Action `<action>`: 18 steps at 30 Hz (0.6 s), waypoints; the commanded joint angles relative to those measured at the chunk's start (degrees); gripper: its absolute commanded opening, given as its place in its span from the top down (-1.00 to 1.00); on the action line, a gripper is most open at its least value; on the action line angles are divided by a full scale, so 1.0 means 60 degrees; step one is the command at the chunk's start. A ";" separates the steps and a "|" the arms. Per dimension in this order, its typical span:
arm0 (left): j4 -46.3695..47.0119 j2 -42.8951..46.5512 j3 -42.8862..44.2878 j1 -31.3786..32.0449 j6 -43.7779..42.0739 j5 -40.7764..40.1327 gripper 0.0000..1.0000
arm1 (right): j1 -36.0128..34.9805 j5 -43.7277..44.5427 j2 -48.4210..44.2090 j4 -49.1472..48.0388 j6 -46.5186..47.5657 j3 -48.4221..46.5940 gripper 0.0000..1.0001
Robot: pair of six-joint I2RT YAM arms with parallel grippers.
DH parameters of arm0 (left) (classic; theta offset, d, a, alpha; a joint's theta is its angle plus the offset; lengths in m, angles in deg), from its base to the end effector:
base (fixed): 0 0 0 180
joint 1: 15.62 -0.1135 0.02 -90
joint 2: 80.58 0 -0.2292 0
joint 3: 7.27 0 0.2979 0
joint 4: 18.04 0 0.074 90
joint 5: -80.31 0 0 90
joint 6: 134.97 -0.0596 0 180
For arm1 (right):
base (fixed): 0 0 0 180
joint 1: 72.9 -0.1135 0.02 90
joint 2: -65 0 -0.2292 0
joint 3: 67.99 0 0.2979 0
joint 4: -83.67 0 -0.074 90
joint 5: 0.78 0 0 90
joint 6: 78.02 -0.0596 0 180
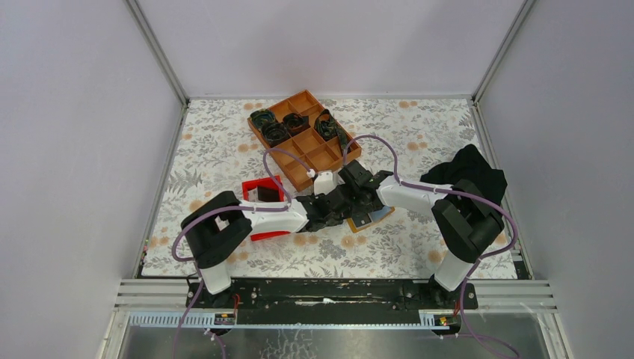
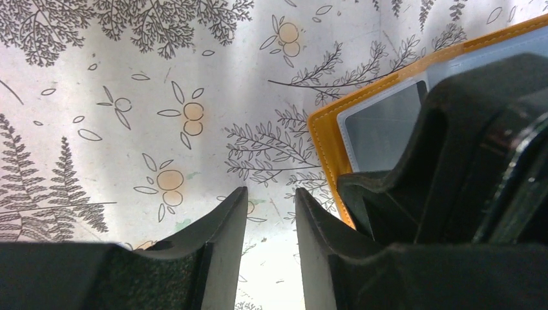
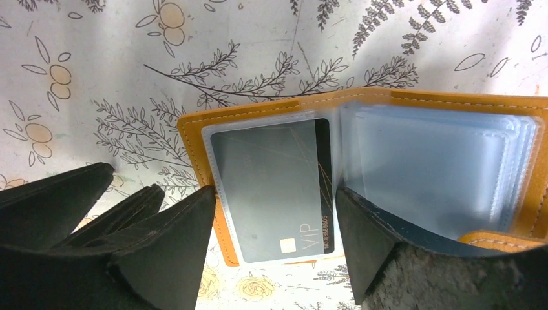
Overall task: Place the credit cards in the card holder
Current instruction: Insert the credit card into the card holder.
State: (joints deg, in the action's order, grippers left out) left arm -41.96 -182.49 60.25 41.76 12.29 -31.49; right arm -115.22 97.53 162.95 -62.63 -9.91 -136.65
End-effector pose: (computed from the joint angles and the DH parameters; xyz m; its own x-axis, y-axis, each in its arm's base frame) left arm 0.2241 -0.3090 0.0595 -0.8174 -0.1716 -0.5499 -0.0198 0.9624 -0.2710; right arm 0.2808 0.2440 0.0763 -0.8415 -0.2673 -0.4694 -0.3275 0.9435 0.0498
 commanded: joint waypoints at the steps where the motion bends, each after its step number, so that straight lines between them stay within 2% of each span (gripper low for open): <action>1: -0.0812 -0.0109 -0.0180 0.0129 -0.0407 0.0309 0.15 | -0.0368 -0.1024 -0.0402 -0.0103 0.0325 -0.0119 -0.53; 18: -0.1075 0.1295 -0.0359 0.0132 -0.0323 -0.0661 0.13 | -0.0256 -0.0766 -0.0829 -0.0236 0.0367 -0.0174 -0.54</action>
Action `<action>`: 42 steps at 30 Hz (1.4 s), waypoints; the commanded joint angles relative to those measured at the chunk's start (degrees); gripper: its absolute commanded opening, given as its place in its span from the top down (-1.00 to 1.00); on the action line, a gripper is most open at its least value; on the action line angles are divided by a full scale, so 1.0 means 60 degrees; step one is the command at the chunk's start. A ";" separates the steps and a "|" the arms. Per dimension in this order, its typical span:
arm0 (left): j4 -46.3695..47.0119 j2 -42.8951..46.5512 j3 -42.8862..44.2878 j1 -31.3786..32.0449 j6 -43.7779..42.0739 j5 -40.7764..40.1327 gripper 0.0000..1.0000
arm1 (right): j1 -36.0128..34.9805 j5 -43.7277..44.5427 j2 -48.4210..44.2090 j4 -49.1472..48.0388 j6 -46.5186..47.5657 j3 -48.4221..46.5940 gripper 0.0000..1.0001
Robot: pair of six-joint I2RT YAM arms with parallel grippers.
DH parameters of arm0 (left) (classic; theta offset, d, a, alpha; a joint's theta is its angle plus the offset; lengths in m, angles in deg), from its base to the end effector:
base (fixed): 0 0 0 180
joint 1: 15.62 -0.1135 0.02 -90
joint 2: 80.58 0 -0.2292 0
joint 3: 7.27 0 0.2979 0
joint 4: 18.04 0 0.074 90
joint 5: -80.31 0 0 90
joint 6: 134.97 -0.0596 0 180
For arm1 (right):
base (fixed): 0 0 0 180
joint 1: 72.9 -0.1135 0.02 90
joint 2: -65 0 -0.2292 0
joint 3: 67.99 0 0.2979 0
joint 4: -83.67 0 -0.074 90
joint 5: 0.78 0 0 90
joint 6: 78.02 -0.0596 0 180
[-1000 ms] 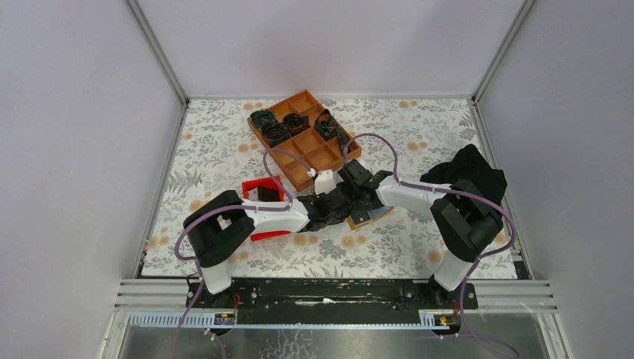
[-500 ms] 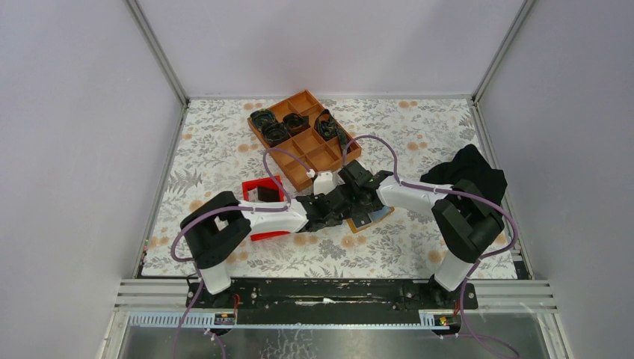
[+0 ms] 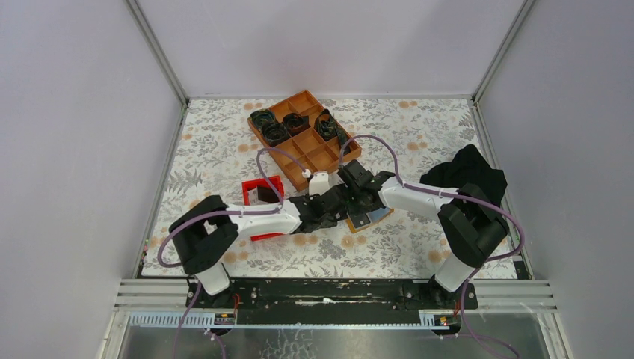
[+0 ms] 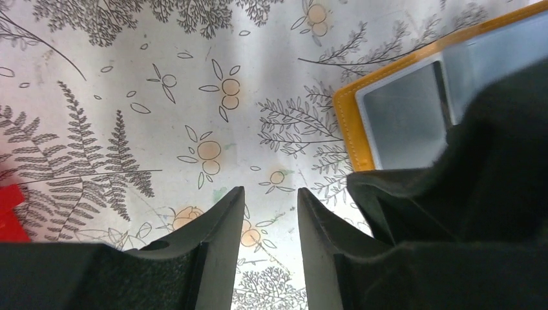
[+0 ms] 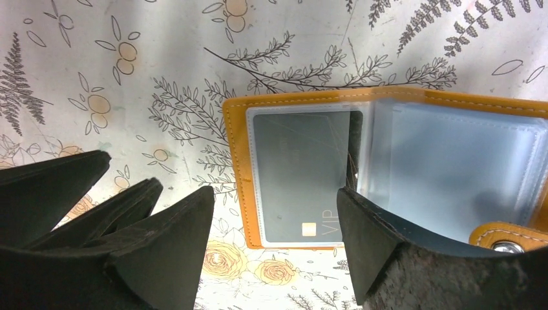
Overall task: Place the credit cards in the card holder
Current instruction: Insert the credit card into the card holder.
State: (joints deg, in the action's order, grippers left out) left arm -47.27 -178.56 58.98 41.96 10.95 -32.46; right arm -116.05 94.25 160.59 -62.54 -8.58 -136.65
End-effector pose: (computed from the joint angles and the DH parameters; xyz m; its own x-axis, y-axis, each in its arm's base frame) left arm 0.2167 -0.2981 0.0711 -0.8239 -0.1272 -0.5523 -0.0085 0.9771 -0.2124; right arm 0.2758 0.2514 0.0904 -0.8241 -0.2930 -0.4848 -0.3851 0.9174 0.1002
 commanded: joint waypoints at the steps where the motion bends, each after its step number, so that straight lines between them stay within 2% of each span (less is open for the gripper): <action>1: -0.0210 0.0794 -0.0187 0.0095 -0.0086 -0.0551 0.13 | -0.0091 -0.0228 -0.0429 -0.0273 0.0145 -0.0180 -0.54; 13: -0.1072 0.2463 -0.0314 0.0099 0.0247 -0.1297 0.11 | -0.0016 -0.0126 -0.0393 -0.0209 0.0365 -0.0526 -0.55; 24: -0.3601 0.4829 -0.0415 0.0260 0.1648 -0.2196 0.04 | -0.0013 -0.0072 -0.0391 0.0225 0.0854 -0.1934 -0.56; 32: -0.5454 0.6271 -0.0536 0.0356 0.3245 -0.2884 0.03 | -0.0037 -0.0310 -0.0713 0.0318 0.0805 -0.2178 -0.55; 42: -0.7236 0.6234 -0.0539 0.0353 0.4775 -0.3467 0.03 | -0.0531 -0.0368 -0.0820 0.0612 0.0826 -0.2825 -0.54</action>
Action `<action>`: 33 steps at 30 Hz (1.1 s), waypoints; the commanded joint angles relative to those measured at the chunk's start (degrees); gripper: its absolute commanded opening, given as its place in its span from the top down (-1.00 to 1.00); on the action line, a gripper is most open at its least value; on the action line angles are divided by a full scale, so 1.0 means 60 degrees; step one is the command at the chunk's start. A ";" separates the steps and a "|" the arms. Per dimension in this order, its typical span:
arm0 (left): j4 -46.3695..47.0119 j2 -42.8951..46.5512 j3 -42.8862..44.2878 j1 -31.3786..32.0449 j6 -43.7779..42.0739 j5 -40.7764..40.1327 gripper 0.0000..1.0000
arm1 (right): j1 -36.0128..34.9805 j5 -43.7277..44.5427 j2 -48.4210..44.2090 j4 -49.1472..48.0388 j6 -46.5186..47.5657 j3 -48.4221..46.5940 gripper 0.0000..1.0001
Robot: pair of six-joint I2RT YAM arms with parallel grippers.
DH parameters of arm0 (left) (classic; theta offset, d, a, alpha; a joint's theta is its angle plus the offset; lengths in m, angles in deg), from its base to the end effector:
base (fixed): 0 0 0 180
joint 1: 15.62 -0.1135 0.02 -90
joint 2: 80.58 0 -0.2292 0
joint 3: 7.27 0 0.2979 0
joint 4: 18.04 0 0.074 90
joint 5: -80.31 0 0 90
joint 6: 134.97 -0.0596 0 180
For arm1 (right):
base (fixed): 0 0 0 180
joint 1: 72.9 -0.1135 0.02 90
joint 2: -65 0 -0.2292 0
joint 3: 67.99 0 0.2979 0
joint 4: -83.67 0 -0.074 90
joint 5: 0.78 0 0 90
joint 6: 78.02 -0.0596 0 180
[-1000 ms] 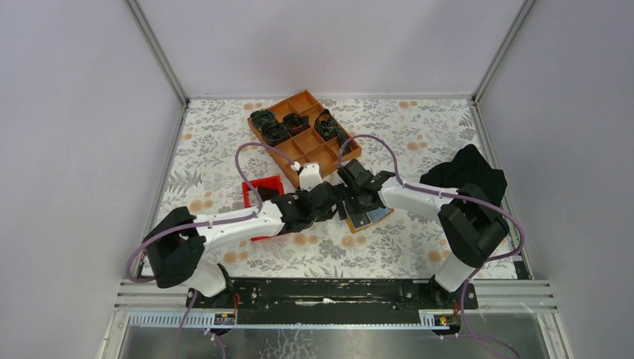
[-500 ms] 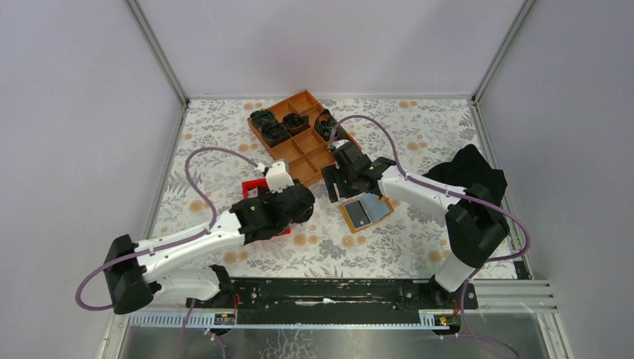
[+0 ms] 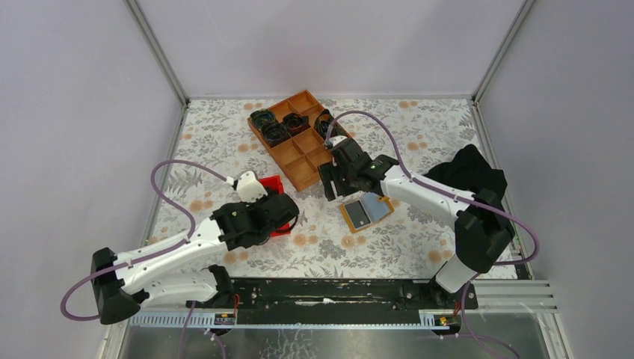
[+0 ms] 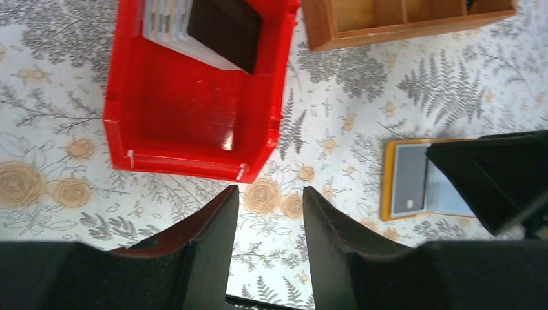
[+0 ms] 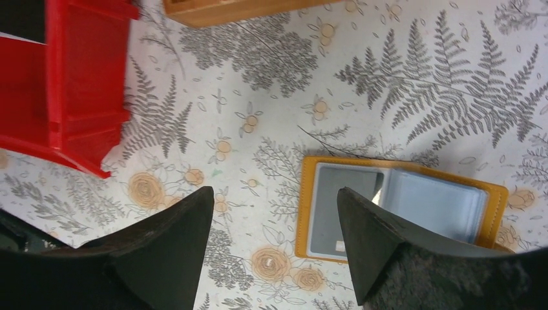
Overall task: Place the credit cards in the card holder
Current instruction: Insert the credit card into the card holder, then move the distractor to the center of the board.
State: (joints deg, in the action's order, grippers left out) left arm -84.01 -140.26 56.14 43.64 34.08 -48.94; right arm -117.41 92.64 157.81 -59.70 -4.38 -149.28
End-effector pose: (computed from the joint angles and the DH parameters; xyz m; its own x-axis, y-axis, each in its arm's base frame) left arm 0.1640 -0.2021 0.2244 -0.5915 -0.4928 -0.6382 -0.3463 0.8700 -0.3509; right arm 0.2964 0.2864 0.1835 -0.6988 -0.2927 -0.6527 -0.4946 0.8569 0.1453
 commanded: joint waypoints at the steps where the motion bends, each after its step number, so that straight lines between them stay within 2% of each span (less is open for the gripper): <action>1: -0.1230 -0.0157 -0.0074 0.0082 0.1013 -0.0752 0.02 | -0.0335 -0.0064 -0.0302 0.0194 0.0116 -0.0863 -0.54; 10: -0.2335 0.0661 -0.0613 0.0005 0.2448 -0.0937 -0.03 | -0.0319 0.0206 0.1619 0.0656 0.0199 -0.2948 -0.51; 17: -0.2747 0.0773 -0.0816 -0.0043 0.2820 -0.0885 -0.08 | -0.0079 0.0279 0.3411 0.0817 0.0817 -0.4782 -0.46; 27: -0.3004 0.1268 -0.1127 -0.0220 0.2983 -0.1032 -0.10 | 0.0485 0.0242 0.5194 0.0628 0.1453 -0.6201 -0.41; 33: -0.3147 0.1372 -0.1117 -0.0237 0.3072 -0.1155 -0.10 | 0.0679 0.0019 0.6243 0.0793 0.1687 -0.7180 -0.25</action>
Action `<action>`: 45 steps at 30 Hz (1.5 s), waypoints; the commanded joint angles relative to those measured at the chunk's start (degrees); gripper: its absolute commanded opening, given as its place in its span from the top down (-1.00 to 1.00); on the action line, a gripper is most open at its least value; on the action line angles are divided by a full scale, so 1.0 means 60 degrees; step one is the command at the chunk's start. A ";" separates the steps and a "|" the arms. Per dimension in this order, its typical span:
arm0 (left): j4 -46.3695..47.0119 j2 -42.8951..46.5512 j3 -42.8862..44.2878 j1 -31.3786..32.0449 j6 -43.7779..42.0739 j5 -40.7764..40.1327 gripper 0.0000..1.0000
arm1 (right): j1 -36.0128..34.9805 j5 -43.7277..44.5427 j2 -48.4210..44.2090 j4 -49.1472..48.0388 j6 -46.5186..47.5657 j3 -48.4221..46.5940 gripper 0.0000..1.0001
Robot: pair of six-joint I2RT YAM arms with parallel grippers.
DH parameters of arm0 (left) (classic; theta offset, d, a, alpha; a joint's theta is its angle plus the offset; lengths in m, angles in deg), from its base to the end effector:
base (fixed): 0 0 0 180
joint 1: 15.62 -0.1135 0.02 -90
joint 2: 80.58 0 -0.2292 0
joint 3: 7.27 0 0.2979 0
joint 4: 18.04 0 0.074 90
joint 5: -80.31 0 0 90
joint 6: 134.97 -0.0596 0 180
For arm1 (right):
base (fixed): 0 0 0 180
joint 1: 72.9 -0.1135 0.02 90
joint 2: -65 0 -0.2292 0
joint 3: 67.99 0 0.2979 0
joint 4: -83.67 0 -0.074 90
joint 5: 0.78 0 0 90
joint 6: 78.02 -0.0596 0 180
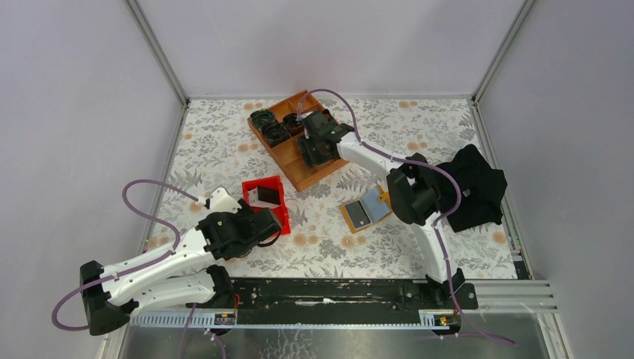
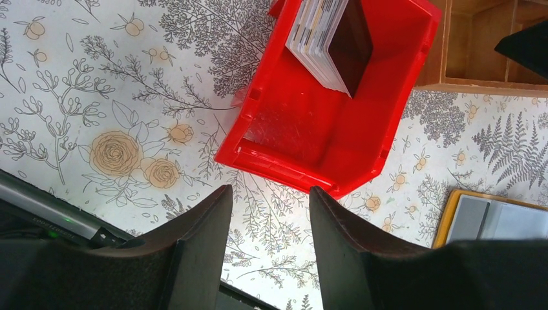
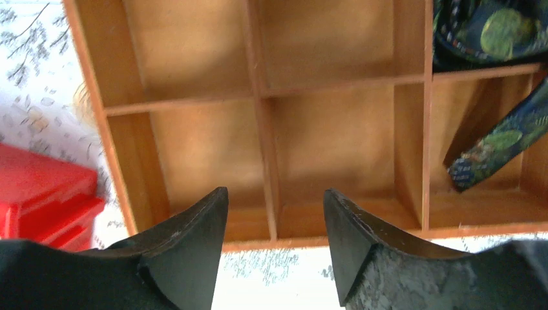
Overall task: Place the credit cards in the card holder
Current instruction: Move the distractor to the center of the board.
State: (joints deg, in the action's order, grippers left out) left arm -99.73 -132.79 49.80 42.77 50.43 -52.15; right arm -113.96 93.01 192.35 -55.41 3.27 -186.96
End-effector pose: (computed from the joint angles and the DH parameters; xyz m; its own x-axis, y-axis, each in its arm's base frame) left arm 0.1408 -0.1520 0.2050 -0.4972 -0.5934 -0.6330 -0.5596 0.7768 -0.2887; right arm 0.4104 0.3523 0.1511 -0.6594 -0.3740 -0.6522 -0.5292 0.8471 0.0492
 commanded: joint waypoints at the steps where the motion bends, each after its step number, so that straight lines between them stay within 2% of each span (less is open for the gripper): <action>1: -0.0560 0.0135 -0.0042 -0.0082 0.0370 -0.0637 -0.10 | 0.0117 -0.0040 0.0730 0.0117 0.0413 -0.1026 -0.23; 4: -0.0612 0.0227 -0.0017 -0.0092 0.0457 -0.0685 -0.10 | 0.0122 -0.0034 0.1146 0.0216 0.0428 -0.1343 -0.09; 9: -0.0738 0.0363 -0.0165 -0.0096 0.0660 -0.0713 -0.12 | 0.0141 0.0321 0.1616 0.0385 0.0428 -0.1687 0.30; 14: -0.0617 0.0666 -0.0458 -0.0102 0.0814 -0.0658 -0.12 | 0.0320 0.0715 0.1595 0.0405 0.0135 -0.1555 0.94; 15: -0.0593 0.0685 -0.0506 -0.0107 0.0807 -0.0647 -0.12 | 0.0397 0.0767 0.1542 0.0416 0.0048 -0.1476 0.99; 25: -0.0398 0.0550 -0.0679 -0.0110 0.0785 -0.0651 -0.12 | 0.1522 0.1149 0.0038 0.0114 -0.0471 0.0396 1.00; 35: -0.0196 0.0160 -0.0543 -0.0115 0.0684 -0.0716 -0.12 | 0.3367 0.1374 -0.1722 -0.0493 -0.0566 0.2768 1.00; 45: -0.0057 -0.0153 -0.0389 -0.0120 0.0454 -0.0810 -0.12 | 0.5026 0.1645 -0.1919 -0.0756 -0.0191 0.2996 1.00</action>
State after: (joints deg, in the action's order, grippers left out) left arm -101.02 -133.47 46.37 42.44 53.20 -53.70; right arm -85.76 99.26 184.67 -58.93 1.58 -168.23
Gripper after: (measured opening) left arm 0.557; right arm 0.036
